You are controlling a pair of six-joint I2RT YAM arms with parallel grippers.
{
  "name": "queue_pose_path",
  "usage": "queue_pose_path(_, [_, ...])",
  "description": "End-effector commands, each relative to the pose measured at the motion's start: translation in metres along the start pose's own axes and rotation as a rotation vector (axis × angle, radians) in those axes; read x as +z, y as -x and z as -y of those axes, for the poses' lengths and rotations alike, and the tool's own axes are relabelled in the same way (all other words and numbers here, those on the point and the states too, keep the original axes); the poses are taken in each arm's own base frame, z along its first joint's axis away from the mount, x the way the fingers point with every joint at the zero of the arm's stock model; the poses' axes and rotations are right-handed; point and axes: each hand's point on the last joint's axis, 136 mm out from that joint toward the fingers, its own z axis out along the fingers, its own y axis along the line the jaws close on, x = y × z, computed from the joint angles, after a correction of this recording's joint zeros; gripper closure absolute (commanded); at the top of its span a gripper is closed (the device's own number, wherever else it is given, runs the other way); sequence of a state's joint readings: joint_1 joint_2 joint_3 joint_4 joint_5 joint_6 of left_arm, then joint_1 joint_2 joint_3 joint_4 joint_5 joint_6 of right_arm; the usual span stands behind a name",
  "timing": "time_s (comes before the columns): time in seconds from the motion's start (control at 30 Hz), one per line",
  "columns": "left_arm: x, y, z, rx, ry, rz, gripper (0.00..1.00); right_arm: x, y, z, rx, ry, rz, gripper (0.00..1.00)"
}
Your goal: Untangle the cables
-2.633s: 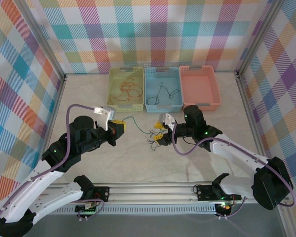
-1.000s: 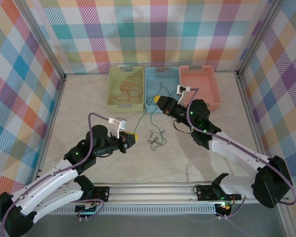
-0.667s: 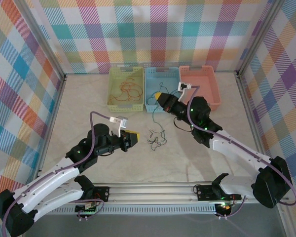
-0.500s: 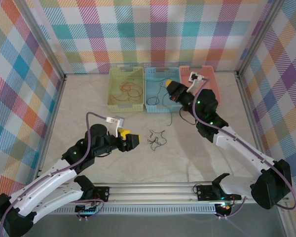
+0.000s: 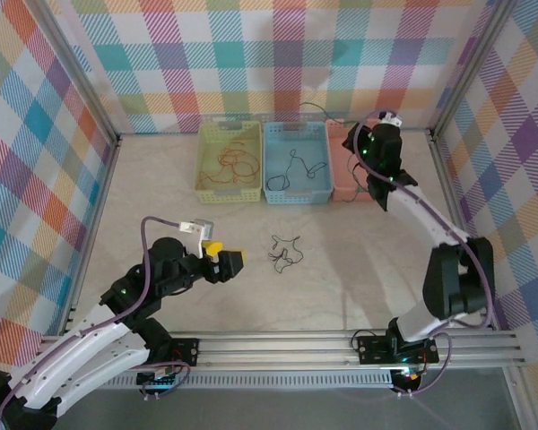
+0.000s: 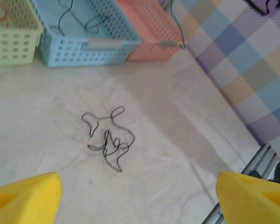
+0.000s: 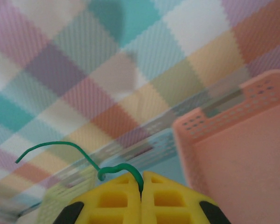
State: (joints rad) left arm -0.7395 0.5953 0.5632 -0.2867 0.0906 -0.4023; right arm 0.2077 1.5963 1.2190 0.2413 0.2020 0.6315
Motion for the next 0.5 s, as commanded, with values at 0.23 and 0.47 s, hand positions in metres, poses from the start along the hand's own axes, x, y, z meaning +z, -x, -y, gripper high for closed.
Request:
queue_pose_path(0.23, [-0.001, -0.013, -0.006, 0.031, 0.008, -0.023, 0.15, 0.086, 0.004, 0.072, 0.096, -0.125, -0.043, 1.00])
queue_pose_path(0.47, [0.000, -0.017, -0.008, 0.035, 0.013, -0.029, 0.15, 0.122, -0.007, 0.100, 0.151, -0.122, -0.068, 1.00])
